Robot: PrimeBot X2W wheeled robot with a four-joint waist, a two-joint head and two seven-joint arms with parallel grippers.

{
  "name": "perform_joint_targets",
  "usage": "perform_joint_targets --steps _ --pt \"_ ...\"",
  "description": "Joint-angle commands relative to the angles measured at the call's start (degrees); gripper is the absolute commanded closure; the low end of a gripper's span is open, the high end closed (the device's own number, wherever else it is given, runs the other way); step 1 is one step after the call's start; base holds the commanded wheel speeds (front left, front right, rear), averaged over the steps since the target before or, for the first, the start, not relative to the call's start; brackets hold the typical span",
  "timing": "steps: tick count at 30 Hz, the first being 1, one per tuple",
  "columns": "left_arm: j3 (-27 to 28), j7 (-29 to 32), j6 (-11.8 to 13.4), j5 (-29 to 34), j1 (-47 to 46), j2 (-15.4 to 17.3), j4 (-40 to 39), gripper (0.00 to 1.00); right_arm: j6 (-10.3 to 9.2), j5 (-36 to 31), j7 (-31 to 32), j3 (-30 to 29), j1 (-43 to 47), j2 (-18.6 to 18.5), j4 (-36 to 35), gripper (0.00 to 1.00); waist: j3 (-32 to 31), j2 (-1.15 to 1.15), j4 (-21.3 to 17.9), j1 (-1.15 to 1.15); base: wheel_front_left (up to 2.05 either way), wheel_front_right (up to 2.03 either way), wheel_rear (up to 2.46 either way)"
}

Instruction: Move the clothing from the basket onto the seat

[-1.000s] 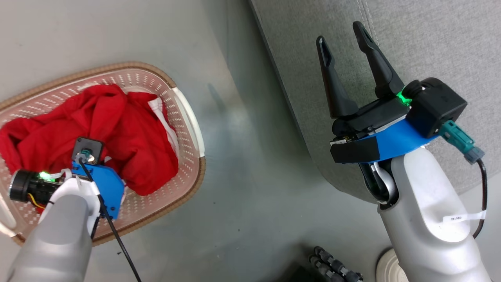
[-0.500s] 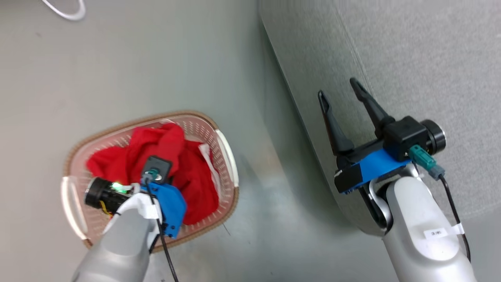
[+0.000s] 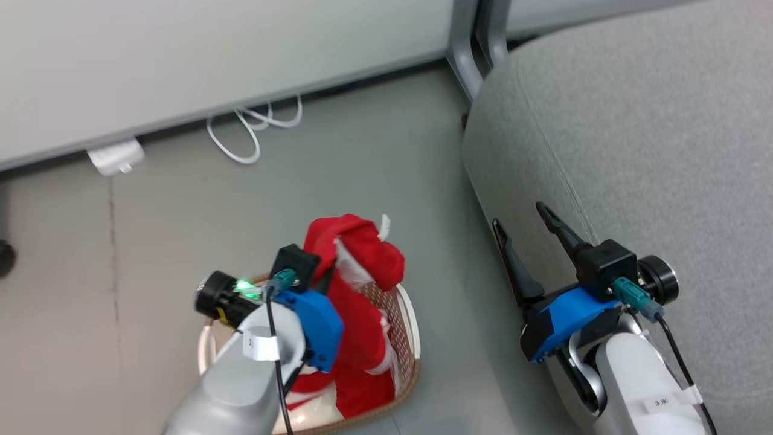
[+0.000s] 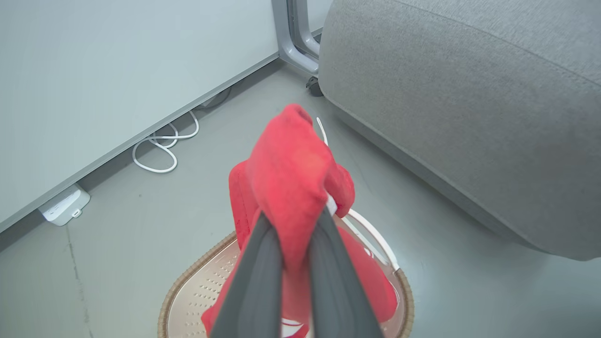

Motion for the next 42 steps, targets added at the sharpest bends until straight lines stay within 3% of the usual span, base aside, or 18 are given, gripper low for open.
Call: perform_joint_targets --steps 1,10,23,31,42 --pt "-1.21 0.15 -0.37 -1.55 0.66 -0.36 -1.86 1.00 0.01 0.27 0.42 -0.02 0.95 -0.18 -0.32 0.00 -3.94 -0.01 2.29 0.02 0.00 0.00 0.00" --pt "-8.83 2.39 -0.27 -12.27 -3.03 -0.24 -13.34 1.00 0.01 1.07 2.17 0.84 4.64 -0.17 -1.48 0.00 -9.09 -0.01 4.01 0.02 0.00 0.00 0.00" --pt "-16.68 4.26 1.58 -21.42 -9.99 -0.25 -20.25 1.00 0.01 1.59 4.50 2.67 7.48 -0.17 -3.35 0.00 -13.21 -0.01 4.08 0.02 0.00 0.00 0.00" --pt "-21.51 3.61 3.74 -25.91 -12.27 -0.23 -21.22 1.00 0.01 2.35 5.24 3.74 7.77 -0.18 -4.15 0.00 -13.64 -0.01 3.44 0.02 0.00 0.00 0.00" --pt "-25.85 2.11 4.70 -30.11 -13.24 -0.25 -20.47 1.00 0.01 3.51 6.00 6.05 5.36 -0.17 -3.09 0.00 -13.05 -0.01 3.80 0.02 0.00 0.00 0.00"
